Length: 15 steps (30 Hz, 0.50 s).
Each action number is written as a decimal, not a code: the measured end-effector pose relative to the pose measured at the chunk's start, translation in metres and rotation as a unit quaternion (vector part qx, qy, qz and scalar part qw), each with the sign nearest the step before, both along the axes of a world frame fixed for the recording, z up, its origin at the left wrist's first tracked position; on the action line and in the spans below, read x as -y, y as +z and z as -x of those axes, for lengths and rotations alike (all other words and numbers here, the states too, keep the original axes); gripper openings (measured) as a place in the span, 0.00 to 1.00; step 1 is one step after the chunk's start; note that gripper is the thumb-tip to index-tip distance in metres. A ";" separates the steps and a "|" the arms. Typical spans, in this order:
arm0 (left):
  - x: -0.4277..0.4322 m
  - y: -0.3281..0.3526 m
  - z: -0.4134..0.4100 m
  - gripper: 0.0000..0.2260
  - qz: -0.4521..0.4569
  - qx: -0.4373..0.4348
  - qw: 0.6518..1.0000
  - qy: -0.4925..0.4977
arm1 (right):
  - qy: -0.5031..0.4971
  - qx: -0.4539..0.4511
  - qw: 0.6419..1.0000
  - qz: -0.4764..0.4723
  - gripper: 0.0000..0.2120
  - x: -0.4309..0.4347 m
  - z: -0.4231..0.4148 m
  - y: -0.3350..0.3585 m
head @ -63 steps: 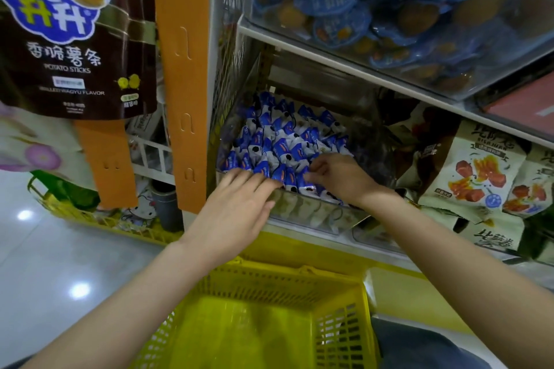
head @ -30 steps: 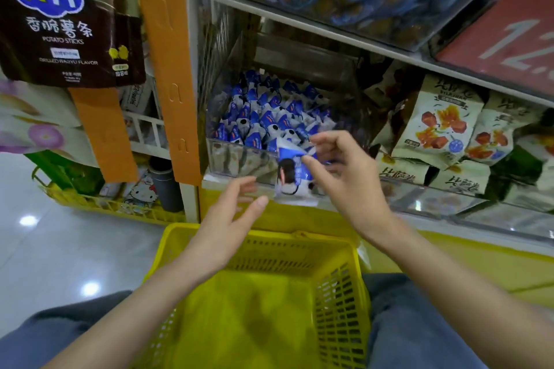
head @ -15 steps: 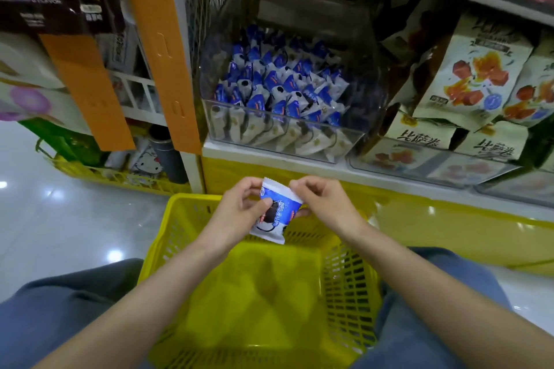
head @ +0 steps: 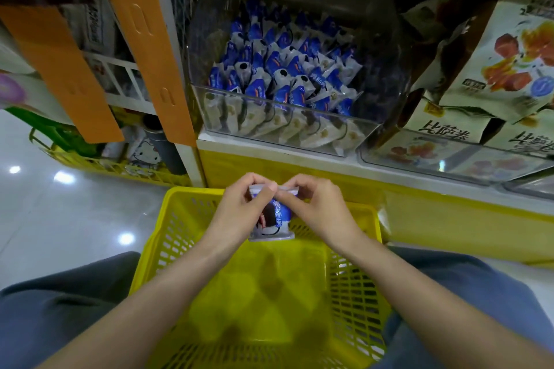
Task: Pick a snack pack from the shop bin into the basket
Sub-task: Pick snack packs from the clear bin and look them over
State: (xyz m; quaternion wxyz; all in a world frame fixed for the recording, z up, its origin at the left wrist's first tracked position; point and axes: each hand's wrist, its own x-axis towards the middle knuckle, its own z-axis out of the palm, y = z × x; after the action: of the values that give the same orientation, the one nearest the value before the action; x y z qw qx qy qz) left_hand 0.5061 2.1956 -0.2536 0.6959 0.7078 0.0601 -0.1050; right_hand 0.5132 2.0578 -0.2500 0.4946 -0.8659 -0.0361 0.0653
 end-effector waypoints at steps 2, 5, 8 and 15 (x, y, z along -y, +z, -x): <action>-0.001 -0.003 0.001 0.08 -0.013 -0.006 1.000 0.002 | 0.039 0.081 0.992 0.094 0.05 -0.001 0.005 0.000; 0.000 -0.006 0.003 0.09 0.001 -0.039 0.999 0.011 | 0.066 0.201 0.954 0.211 0.08 -0.001 0.009 0.003; 0.001 -0.006 0.004 0.07 0.038 -0.067 0.997 0.017 | 0.077 0.248 0.933 0.250 0.09 0.001 0.011 0.003; -0.001 -0.006 0.010 0.11 0.073 -0.089 0.993 -0.008 | -0.137 0.005 0.990 -0.043 0.05 0.005 0.001 0.003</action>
State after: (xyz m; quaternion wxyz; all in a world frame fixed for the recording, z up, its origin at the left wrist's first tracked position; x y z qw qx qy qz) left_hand 0.4961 2.1963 -0.2592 0.7366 0.6435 0.1089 -0.1773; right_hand 0.5122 2.0530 -0.2473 0.5354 -0.8410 0.0772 -0.0092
